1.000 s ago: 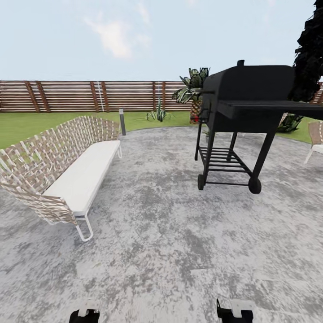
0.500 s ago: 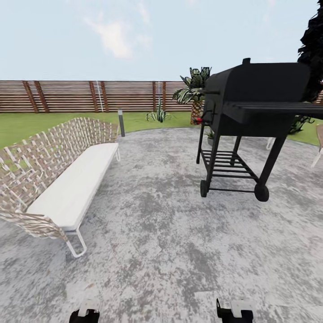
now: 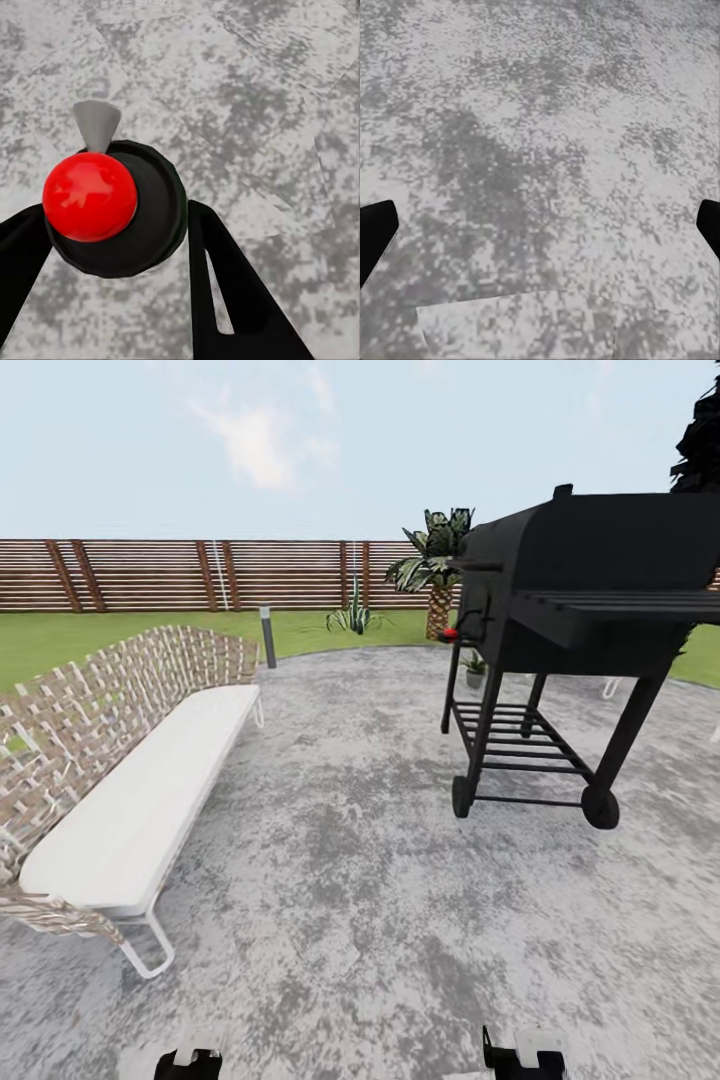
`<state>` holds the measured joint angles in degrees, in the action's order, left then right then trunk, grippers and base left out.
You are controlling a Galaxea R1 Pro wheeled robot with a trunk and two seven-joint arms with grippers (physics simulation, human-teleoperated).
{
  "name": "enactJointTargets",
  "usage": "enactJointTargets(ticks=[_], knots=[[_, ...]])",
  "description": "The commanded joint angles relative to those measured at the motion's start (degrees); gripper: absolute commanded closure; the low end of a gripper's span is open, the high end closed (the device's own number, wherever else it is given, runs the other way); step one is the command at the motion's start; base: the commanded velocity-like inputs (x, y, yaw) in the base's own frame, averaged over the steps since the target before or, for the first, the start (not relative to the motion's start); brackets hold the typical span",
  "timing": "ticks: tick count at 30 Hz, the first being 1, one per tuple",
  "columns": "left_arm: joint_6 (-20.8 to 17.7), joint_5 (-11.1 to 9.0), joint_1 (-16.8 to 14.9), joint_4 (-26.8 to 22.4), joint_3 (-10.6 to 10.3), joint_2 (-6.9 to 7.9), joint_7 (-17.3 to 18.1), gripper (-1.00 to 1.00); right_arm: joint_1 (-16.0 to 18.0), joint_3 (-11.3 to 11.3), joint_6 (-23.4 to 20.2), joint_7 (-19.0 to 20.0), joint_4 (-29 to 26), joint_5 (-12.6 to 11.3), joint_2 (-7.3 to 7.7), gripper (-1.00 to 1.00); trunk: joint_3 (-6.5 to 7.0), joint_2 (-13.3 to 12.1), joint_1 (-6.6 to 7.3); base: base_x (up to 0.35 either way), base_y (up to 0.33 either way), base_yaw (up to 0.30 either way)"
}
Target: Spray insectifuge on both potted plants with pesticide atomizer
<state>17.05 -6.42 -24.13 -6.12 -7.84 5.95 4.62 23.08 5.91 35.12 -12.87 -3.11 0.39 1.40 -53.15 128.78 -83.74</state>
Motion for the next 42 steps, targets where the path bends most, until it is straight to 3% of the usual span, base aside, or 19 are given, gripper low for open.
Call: enactJointTargets(ticks=[1, 42], knots=[[0.18, -0.61, -0.04, 0.05, -0.42, 0.03, 0.22, 1.00, 0.03, 0.48, 0.04, -0.49, 0.04, 0.05, 0.00, -1.00, -0.05, 0.02, -0.02, 0.340, 0.000, 0.000], [0.18, -0.61, -0.04, 0.05, -0.42, 0.03, 0.22, 1.00, 0.03, 0.42, 0.04, -0.57, 0.04, 0.05, 0.28, -1.00, -0.05, 0.02, -0.02, 0.340, 0.000, 0.000]])
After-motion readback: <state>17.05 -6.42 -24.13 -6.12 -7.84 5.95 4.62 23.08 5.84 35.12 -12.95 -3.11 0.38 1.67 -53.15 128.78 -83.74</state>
